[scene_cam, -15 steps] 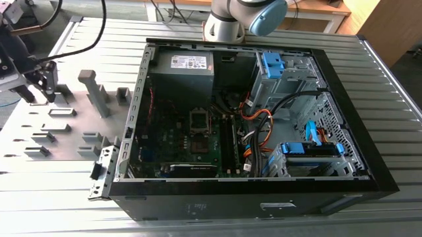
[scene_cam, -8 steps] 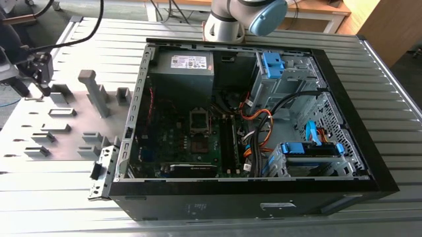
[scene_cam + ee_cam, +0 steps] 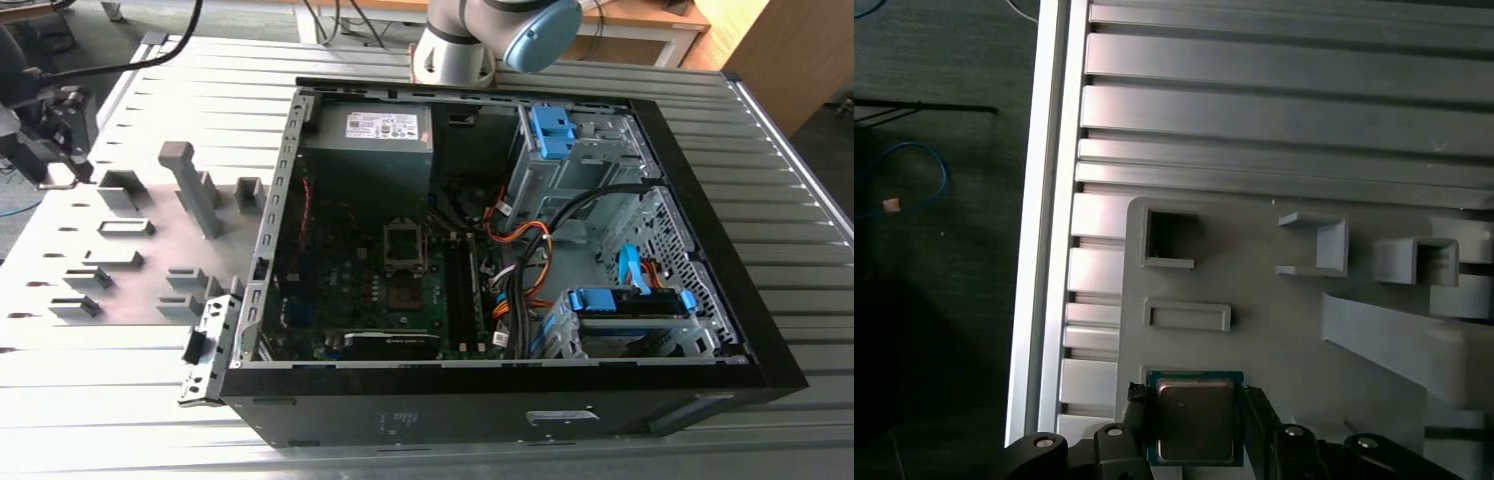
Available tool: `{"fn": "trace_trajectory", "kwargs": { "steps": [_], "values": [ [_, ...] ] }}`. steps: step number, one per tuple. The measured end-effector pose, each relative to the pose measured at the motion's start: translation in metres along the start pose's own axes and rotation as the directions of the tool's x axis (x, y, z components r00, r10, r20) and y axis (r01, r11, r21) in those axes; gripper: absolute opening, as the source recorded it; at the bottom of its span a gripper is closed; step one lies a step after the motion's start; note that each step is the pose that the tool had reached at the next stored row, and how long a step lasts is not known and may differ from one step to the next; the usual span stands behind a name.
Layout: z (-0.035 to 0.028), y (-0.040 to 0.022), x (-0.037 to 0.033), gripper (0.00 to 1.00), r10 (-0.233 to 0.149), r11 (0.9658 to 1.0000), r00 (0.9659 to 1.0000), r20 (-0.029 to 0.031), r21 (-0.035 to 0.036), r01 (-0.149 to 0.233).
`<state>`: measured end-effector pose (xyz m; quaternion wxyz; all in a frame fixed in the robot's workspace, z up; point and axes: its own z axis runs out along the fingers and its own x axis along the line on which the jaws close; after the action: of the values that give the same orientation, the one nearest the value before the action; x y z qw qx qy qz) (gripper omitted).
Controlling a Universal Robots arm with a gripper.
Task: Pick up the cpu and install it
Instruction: 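Pick up the cpu and move it towards the insertion slot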
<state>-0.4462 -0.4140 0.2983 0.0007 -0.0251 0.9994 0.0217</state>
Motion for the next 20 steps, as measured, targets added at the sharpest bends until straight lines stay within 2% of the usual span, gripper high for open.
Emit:
{"fn": "trace_trajectory", "kwargs": {
  "steps": [5,6,14,17,20],
  "values": [
    [-0.0140,0.0006,0.0000,0.47,0.000,1.0000,1.0000,0.0000,-0.0004,0.000],
    [-0.0189,0.0008,-0.0001,0.47,0.000,1.0000,1.0000,0.0001,-0.0006,0.000],
    [-0.0384,0.0017,-0.0001,0.47,0.000,1.0000,1.0000,0.0001,-0.0022,0.000],
    [-0.0443,0.0019,-0.0001,0.47,0.000,1.0000,1.0000,0.0002,-0.0030,0.000],
    [-0.0455,0.0020,-0.0001,0.47,0.000,1.0000,1.0000,0.0004,-0.0038,0.000]
  ]
}}
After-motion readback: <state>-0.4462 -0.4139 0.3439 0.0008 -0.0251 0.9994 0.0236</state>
